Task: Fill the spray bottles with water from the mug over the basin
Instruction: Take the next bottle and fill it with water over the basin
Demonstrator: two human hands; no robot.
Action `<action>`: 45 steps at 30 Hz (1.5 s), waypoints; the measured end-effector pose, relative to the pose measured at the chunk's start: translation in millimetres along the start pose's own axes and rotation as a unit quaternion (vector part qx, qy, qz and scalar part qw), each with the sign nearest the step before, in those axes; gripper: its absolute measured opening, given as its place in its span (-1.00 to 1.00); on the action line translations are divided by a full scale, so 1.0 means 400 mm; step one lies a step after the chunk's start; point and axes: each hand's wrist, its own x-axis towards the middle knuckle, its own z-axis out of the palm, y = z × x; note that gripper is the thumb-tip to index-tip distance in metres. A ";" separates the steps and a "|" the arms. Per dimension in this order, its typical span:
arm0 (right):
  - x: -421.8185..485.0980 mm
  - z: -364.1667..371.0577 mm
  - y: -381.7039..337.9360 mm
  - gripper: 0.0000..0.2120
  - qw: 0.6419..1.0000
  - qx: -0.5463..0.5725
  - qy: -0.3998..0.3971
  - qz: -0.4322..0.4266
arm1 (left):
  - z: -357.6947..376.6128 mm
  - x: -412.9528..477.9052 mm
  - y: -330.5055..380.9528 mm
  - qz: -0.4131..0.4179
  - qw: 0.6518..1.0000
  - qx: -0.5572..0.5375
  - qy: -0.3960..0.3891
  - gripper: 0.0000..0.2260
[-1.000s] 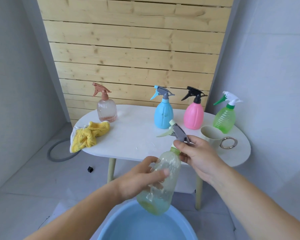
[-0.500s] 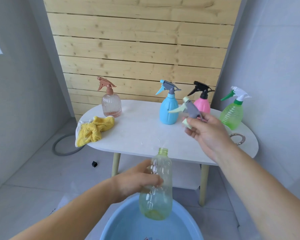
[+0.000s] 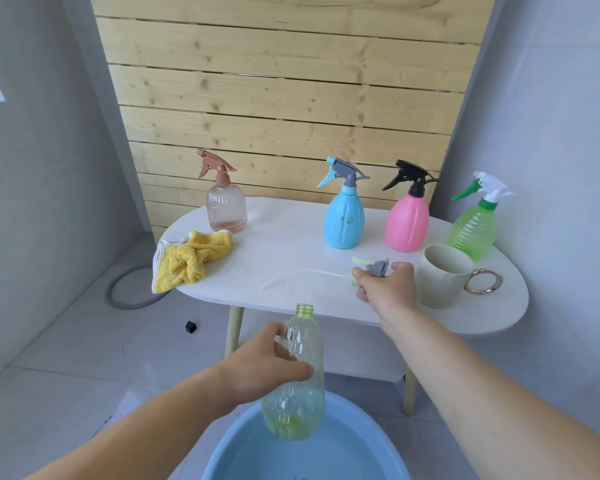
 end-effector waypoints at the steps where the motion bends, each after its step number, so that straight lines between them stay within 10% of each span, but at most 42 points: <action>1: 0.006 -0.001 0.006 -0.46 0.999 -0.049 -0.005 -0.011 | 0.002 0.002 0.002 0.005 1.000 0.003 -0.001 -0.36; 17: 0.020 -0.027 0.041 -0.72 0.915 -0.362 -0.059 -0.167 | 0.023 0.005 0.032 0.039 0.999 0.013 0.005 -0.46; 24: 0.010 -0.178 -0.098 -0.83 0.906 -0.292 0.117 -0.285 | 0.058 0.007 0.059 0.090 0.996 0.000 -0.011 -0.57; 32: 0.126 -0.387 -0.054 -0.63 0.943 -0.314 0.085 -0.064 | 0.143 0.012 0.094 0.131 0.990 -0.028 -0.046 -0.51; 45: 0.120 -0.444 -0.001 -0.70 0.972 -0.233 0.012 -0.012 | 0.178 0.020 0.067 0.143 0.989 0.016 -0.043 -0.44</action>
